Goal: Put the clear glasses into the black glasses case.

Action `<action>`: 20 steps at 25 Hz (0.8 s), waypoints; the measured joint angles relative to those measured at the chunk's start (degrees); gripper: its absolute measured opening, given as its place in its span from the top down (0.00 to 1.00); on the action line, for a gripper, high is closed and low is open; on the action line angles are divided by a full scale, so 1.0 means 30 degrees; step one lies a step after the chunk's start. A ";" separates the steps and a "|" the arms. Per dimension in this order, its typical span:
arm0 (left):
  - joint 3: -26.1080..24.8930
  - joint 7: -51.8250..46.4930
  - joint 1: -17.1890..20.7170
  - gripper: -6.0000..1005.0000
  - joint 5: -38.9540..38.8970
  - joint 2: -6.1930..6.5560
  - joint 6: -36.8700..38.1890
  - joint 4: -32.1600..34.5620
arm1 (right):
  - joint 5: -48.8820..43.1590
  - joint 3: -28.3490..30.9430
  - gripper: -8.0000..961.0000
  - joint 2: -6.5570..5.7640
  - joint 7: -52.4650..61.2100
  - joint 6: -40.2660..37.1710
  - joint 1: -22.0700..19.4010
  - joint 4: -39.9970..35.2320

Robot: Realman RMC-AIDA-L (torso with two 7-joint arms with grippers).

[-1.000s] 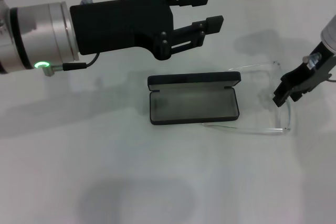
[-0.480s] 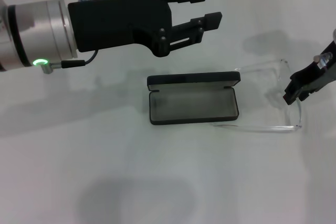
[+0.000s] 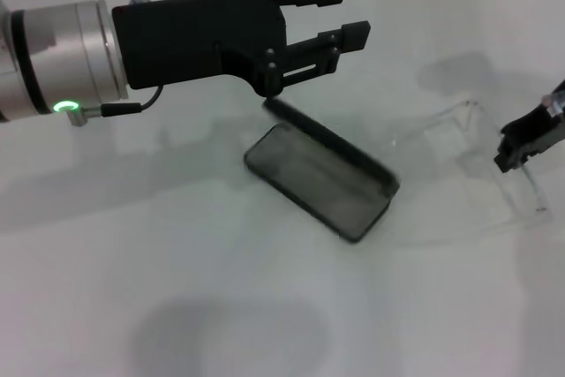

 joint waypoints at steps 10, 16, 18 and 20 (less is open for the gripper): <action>-0.0001 -0.0083 0.0061 0.53 0.0012 0.0001 0.0018 -0.0015 | -0.0089 -0.0041 0.89 0.0142 -0.0565 -0.0441 -0.1812 -0.2710; -0.0015 -0.0100 0.0069 0.53 0.0013 0.0000 0.0032 -0.0015 | 0.0269 0.0123 0.94 0.0187 -0.0923 -0.0657 -0.2951 -0.4400; -0.0023 -0.0144 0.0068 0.53 0.0048 0.0000 0.0033 -0.0015 | 0.0801 0.0157 0.94 0.0120 -0.1065 -0.0838 -0.3422 -0.5146; -0.0028 -0.0289 0.0026 0.53 0.0173 0.0003 0.0029 -0.0016 | 0.1713 0.0392 0.94 -0.0032 -0.1370 -0.1195 -0.4100 -0.6352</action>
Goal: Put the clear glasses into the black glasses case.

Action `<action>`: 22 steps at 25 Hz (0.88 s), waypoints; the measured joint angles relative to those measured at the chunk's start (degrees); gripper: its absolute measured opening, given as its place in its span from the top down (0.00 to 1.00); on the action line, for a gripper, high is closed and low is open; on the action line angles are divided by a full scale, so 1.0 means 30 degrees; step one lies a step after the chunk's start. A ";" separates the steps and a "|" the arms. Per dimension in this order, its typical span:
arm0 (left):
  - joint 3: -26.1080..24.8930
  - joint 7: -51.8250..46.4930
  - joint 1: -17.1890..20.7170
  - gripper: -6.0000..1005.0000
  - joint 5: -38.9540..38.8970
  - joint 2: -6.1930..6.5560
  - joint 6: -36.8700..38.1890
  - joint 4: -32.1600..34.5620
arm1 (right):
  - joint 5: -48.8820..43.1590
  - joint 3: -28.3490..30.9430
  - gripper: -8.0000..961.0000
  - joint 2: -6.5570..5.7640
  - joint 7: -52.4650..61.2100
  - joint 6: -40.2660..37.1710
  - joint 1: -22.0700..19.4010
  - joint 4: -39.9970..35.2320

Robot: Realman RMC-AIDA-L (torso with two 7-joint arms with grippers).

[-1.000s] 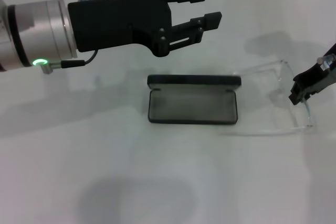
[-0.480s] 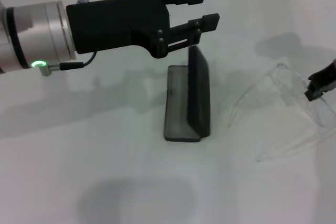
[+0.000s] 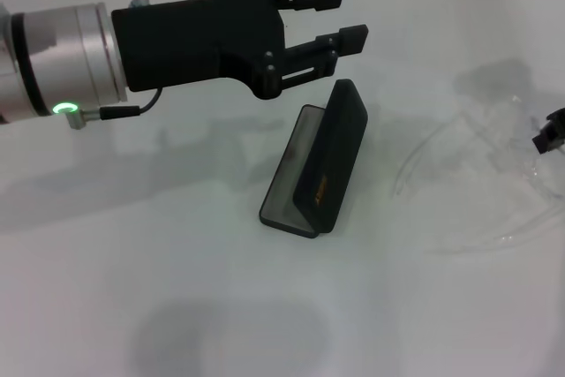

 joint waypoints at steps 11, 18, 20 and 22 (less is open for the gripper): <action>-0.1731 -0.1546 -0.0187 0.53 0.1690 0.0051 -0.0028 -0.0983 | 0.1902 0.4354 0.94 0.0020 -0.3160 -0.1998 -0.1746 -0.3135; -0.2439 -0.4494 -0.0222 0.53 0.5884 0.0109 -0.0023 -0.1626 | 0.3089 0.4957 0.94 0.0310 -0.7020 -0.2710 -0.2843 -0.5542; -0.2459 -0.4895 -0.0251 0.53 0.6477 0.0112 -0.0019 -0.1928 | 0.3098 0.5334 0.94 0.0303 -0.7499 -0.2930 -0.2898 -0.5834; -0.2464 -0.4982 -0.0306 0.53 0.6601 0.0110 -0.0009 -0.2343 | 0.3132 0.6139 0.94 0.0245 -0.7991 -0.3211 -0.2896 -0.6220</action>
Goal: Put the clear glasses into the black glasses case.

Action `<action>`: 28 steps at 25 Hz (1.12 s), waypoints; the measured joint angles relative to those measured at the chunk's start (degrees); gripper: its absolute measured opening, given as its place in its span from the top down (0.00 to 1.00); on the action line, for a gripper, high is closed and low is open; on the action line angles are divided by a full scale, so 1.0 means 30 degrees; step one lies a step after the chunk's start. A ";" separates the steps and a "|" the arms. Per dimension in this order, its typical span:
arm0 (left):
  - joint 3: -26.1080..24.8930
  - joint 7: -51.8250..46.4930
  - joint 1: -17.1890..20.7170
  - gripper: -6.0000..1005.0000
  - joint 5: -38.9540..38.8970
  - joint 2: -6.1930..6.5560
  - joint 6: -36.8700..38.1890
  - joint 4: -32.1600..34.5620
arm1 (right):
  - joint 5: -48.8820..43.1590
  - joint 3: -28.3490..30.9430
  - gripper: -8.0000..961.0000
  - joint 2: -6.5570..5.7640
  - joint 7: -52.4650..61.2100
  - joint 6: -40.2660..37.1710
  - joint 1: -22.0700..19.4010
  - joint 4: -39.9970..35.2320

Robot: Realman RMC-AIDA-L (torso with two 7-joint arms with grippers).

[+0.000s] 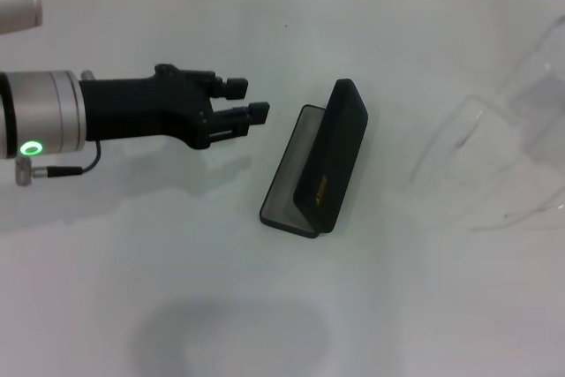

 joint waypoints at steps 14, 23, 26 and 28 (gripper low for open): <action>0.0007 -0.1044 -0.0948 0.61 0.2105 0.0170 0.0881 -0.2698 | 0.3463 0.4943 0.94 -0.0163 -0.2077 -0.1203 -0.0103 -0.2770; 0.0760 -0.0484 -0.2563 0.62 0.1984 -0.0119 0.1097 -0.5292 | 0.4738 0.5317 0.94 -0.0308 -0.2259 -0.1097 -0.0060 -0.3033; 0.0933 -0.0170 -0.3024 0.62 0.1801 -0.0144 0.1076 -0.6067 | 0.4767 0.5333 0.94 -0.0323 -0.2260 -0.1085 -0.0058 -0.2928; 0.1112 -0.0024 -0.3119 0.62 0.1668 -0.0147 0.1068 -0.6237 | 0.4771 0.5452 0.94 -0.0327 -0.2259 -0.1080 -0.0062 -0.2872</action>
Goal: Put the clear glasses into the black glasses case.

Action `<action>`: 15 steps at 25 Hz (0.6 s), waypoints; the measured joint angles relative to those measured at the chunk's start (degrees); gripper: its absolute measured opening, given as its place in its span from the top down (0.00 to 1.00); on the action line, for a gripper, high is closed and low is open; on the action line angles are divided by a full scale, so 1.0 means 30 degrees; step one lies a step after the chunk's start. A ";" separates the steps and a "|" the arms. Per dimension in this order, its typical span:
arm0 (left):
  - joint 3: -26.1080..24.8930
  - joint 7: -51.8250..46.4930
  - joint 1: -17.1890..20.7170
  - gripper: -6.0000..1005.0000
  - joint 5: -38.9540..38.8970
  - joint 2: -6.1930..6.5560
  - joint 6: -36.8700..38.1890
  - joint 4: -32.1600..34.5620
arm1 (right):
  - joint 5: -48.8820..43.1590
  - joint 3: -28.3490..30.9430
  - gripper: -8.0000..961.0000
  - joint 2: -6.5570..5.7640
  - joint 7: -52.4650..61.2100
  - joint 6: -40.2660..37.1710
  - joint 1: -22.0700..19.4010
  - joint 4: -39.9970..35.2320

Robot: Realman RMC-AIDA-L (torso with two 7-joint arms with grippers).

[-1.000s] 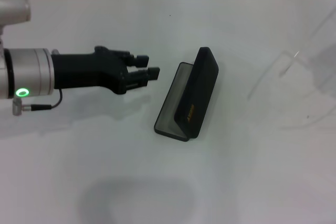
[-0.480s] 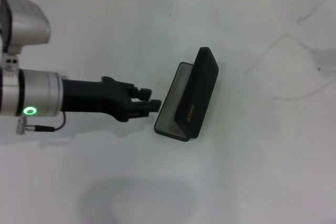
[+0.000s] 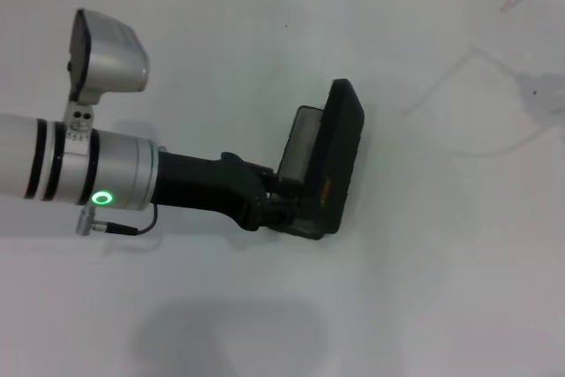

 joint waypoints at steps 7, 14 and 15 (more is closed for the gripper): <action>0.0598 0.0113 -0.0021 0.62 -0.0414 0.0005 0.0039 -0.0062 | 0.0000 0.0454 0.94 -0.0042 -0.0001 -0.0005 -0.0021 0.0220; 0.1670 0.0144 -0.0021 0.62 -0.1117 -0.0006 0.0096 -0.0136 | 0.0003 0.0468 0.94 -0.0040 0.0001 0.0006 -0.0028 0.0248; 0.1881 0.0150 -0.0025 0.62 -0.1266 -0.0021 0.0073 -0.0203 | 0.0043 0.0476 0.94 -0.0040 0.0001 0.0014 -0.0028 0.0267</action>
